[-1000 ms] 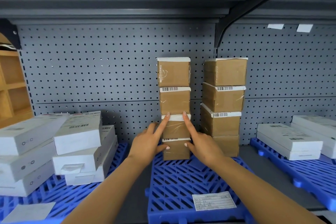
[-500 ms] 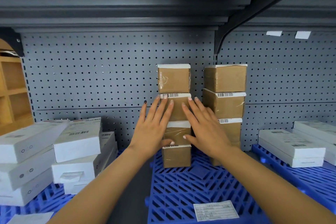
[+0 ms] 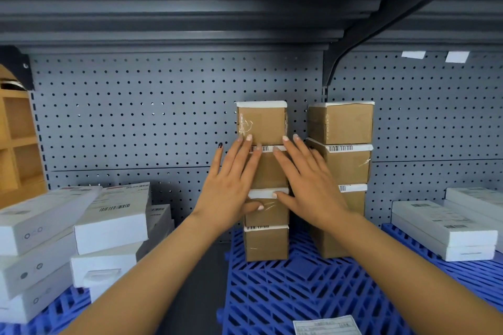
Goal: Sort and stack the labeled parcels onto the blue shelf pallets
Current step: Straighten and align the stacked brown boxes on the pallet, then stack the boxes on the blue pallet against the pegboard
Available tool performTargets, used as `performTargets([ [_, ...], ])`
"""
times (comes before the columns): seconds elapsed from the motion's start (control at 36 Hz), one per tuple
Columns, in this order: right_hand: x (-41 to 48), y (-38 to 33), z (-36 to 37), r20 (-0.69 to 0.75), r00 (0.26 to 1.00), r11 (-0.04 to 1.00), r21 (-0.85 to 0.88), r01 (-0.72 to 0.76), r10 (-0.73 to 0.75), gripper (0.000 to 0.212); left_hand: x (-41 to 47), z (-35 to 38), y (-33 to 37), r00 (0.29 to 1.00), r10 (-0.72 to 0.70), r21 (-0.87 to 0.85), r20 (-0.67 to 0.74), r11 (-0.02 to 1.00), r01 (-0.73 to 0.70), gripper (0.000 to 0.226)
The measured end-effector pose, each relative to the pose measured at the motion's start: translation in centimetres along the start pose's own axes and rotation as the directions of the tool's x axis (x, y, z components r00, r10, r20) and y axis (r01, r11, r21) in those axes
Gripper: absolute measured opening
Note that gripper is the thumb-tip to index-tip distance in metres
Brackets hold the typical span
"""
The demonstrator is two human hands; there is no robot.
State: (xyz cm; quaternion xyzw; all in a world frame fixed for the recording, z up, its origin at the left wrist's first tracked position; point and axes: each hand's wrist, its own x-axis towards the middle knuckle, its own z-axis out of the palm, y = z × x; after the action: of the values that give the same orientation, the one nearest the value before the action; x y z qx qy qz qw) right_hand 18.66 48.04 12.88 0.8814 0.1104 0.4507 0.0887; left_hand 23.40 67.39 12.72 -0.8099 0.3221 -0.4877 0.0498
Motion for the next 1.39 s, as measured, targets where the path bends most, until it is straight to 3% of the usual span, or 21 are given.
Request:
performTargets([
  [0.14,1.1,0.4,-0.2,0.005,1.000,1.000,0.001,-0.011,0.011,0.090,0.9,0.3,-0.7,0.999,-0.028,0.030,0.030,0.999,0.027,0.129],
  [0.42,0.9,0.2,0.2,0.032,0.999,0.999,0.019,-0.029,0.029,0.093,0.7,0.7,-0.9,0.999,-0.020,0.013,0.033,1.000,0.019,0.127],
  [0.56,0.7,0.1,0.0,0.049,0.998,0.998,0.047,-0.051,0.048,0.091,0.7,0.3,-0.8,0.999,-0.010,-0.068,0.036,0.998,0.012,0.125],
  [0.69,-0.4,-0.7,-1.3,0.039,0.999,0.987,0.158,-0.035,0.029,0.081,-0.4,-0.8,-0.2,1.000,0.010,-0.290,0.019,0.957,-0.004,0.106],
  [0.83,-2.5,-2.0,-2.5,0.057,0.998,0.972,0.236,0.011,-0.026,0.076,-3.2,-2.8,0.7,0.997,0.024,-0.328,0.067,0.945,-0.001,0.095],
  [1.0,-5.3,-3.0,-2.4,0.118,0.988,0.951,0.305,0.058,-0.098,0.077,-7.0,-4.3,1.4,0.987,0.043,-0.314,0.155,0.949,0.008,0.088],
  [1.39,-9.2,-5.1,-3.3,0.222,0.947,0.882,0.459,0.107,-0.231,0.076,-14.4,-8.8,1.9,0.945,-0.151,-0.154,0.290,0.967,0.202,0.080],
])
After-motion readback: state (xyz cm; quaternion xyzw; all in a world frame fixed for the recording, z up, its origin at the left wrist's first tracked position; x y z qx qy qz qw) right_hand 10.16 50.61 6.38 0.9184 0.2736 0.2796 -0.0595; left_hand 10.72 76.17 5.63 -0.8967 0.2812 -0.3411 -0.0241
